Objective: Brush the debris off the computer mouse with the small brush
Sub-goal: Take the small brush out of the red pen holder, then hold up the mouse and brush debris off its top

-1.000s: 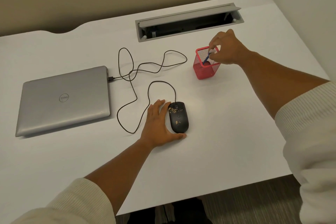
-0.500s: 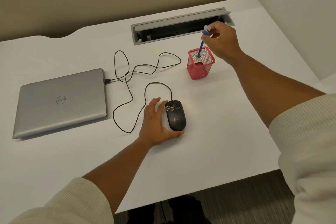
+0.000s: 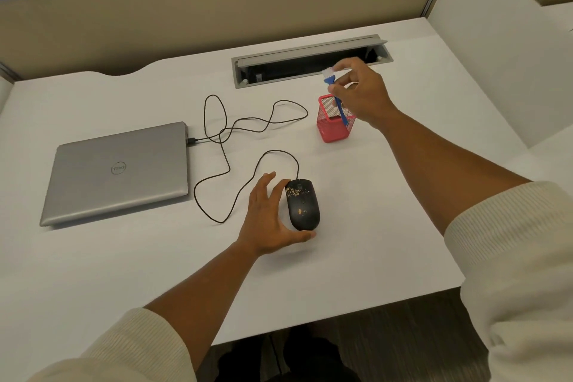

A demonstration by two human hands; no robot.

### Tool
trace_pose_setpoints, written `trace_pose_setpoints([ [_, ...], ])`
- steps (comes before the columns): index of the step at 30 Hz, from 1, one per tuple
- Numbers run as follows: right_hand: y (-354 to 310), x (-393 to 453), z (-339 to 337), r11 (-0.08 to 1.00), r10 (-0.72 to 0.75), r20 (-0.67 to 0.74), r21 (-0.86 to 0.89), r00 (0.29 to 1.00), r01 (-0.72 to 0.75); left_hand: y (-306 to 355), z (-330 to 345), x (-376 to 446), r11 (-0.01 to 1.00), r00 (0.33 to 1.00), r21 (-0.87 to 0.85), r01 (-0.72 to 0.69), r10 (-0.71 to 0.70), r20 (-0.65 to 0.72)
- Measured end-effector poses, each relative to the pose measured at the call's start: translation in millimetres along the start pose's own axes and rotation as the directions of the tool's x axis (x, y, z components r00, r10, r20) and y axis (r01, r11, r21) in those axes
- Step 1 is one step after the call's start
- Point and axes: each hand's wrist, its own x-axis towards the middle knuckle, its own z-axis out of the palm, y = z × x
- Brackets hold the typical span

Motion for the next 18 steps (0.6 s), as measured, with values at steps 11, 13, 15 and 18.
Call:
trace_pose_setpoints([
  [11,-3.0,-45.6,11.8,0.995,0.052,0.087,0.084,0.995,-0.060,10.4,-4.6,-16.6,1.000,0.999,0.021,0.000,0.001,-0.046],
  [13,-4.1,-55.2,14.2,0.992,0.063,0.083,0.100,0.995,-0.071,10.6,-3.8,-20.0,0.999,0.999,0.040,-0.011,0.013,-0.047],
  [15,-5.1,-65.4,17.3,0.988,0.088,0.073,0.122,0.993,-0.097,9.4,-3.0,-24.1,0.998,0.999,0.051,-0.030,0.032,-0.044],
  [18,-5.2,-80.9,20.9,0.984,0.103,0.055,0.143,0.993,-0.109,6.4,-2.9,-29.5,0.995,0.998,0.073,-0.060,0.062,-0.028],
])
